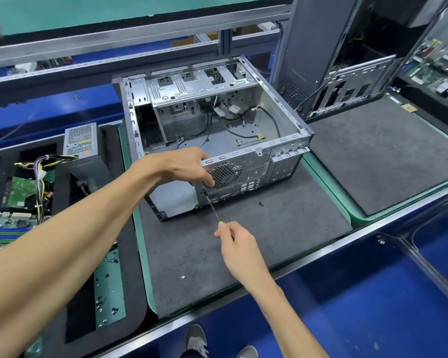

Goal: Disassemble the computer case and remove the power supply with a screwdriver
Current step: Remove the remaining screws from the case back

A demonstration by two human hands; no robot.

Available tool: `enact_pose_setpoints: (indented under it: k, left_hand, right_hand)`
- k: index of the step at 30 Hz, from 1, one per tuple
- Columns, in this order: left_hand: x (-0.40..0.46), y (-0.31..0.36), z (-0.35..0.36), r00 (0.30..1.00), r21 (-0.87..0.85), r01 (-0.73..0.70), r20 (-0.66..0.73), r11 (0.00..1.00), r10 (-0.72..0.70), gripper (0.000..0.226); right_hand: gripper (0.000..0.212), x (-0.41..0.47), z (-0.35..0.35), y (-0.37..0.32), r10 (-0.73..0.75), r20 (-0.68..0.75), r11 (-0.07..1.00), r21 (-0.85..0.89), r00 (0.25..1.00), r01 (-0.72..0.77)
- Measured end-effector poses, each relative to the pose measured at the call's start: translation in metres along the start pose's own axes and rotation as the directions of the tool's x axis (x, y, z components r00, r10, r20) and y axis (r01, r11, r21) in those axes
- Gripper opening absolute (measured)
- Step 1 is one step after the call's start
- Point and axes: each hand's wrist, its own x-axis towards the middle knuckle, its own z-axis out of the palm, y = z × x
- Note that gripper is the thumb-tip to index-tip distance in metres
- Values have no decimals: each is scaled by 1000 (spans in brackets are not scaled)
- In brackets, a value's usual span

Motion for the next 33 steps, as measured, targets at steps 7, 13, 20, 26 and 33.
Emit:
enact_pose_setpoints:
  k: [7,13,20,26,33]
  left_hand:
    - [1,-2,1,1000,-13,-2,-6,1000,2,33]
    - [1,-2,0,1000,-46,8,0,999,-8,29]
    - [1,-2,0,1000,-51,3,10,999,-3,22]
    - [1,-2,1,1000,-36,21,-12,999,-22,26]
    - [0,1,2,1000,-3,-5,-23,1000,5,36]
  right_hand:
    - [39,2,-3,-13,97,-42,990,-101,994,-101]
    - [29,2,-18,-1,210,571,361,709,794,-605]
    - [18,-8,4,20,-86,647,-116,749,758,-652]
    - [29,-5,7,11,163,297,656,679,941,-328]
    - [30,-14,13,-2,-172,-124,882,-461,977,97]
